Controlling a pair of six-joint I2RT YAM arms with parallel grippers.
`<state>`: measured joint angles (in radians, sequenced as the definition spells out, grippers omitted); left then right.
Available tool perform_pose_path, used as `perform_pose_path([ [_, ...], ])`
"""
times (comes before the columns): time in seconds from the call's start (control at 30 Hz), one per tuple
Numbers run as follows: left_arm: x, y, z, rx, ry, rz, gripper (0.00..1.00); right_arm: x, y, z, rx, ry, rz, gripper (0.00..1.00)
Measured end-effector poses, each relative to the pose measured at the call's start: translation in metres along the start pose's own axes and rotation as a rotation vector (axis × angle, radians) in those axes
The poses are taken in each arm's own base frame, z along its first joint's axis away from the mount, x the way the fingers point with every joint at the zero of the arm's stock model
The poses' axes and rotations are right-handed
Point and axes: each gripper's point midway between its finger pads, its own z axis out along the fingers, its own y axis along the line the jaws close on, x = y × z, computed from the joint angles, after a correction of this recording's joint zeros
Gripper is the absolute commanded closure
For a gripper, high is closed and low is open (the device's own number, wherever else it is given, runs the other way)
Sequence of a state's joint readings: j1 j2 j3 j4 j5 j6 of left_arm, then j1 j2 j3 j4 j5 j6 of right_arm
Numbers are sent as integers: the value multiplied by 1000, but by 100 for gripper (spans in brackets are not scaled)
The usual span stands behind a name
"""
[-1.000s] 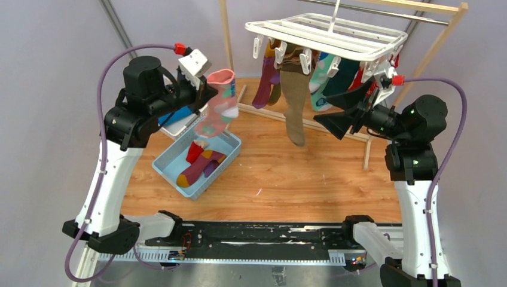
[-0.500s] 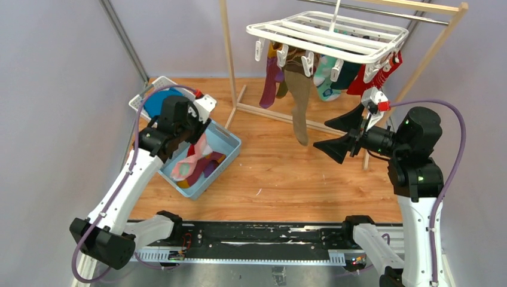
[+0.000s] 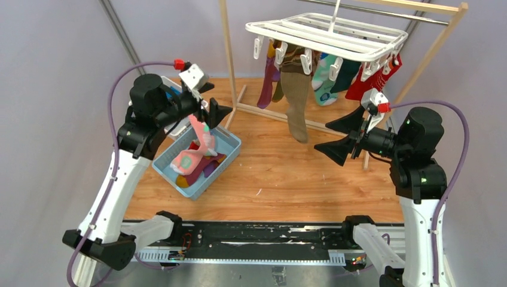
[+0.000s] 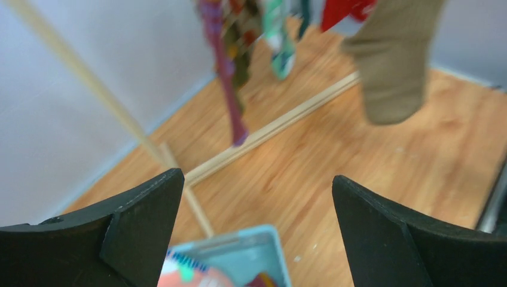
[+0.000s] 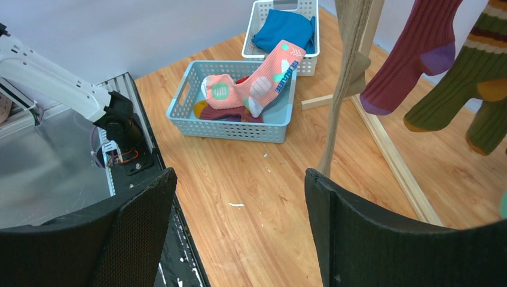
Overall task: Remove the socks clipped to the hanger
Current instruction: Place the sock in the bin, then remove the sock from the hanger.
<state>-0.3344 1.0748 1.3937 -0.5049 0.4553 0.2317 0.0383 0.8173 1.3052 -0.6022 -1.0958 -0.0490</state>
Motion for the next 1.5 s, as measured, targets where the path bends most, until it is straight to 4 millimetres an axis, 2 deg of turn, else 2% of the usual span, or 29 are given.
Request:
perform_pose_path([
  [0.13,-39,-24,24,179,-148,-94,3,-5,3,-1,0,-10,-12,22],
  [0.27,-56,-59,56,339,-181,-131,6,-7,3,-2,-1,-16,-14,23],
  [0.37,-66,-81,73,414,-187,-137,7,-8,3,-1,0,-19,-12,23],
  [0.57,-83,-88,92,430,-240,-115,12,-9,2,-1,0,-22,-12,23],
  [0.8,-88,-104,121,521,-267,-128,35,-13,-2,2,1,-31,2,26],
  [0.97,-88,-122,136,601,-259,-161,56,-26,-7,6,-1,-70,18,28],
  [1.17,-97,-132,134,652,-288,-188,77,-52,-9,16,-26,-143,28,31],
  [1.33,-96,-136,133,673,-295,-221,95,-66,-20,24,3,-188,31,31],
  [1.5,-93,-140,133,693,-289,-252,100,-81,-30,28,20,-241,28,31],
])
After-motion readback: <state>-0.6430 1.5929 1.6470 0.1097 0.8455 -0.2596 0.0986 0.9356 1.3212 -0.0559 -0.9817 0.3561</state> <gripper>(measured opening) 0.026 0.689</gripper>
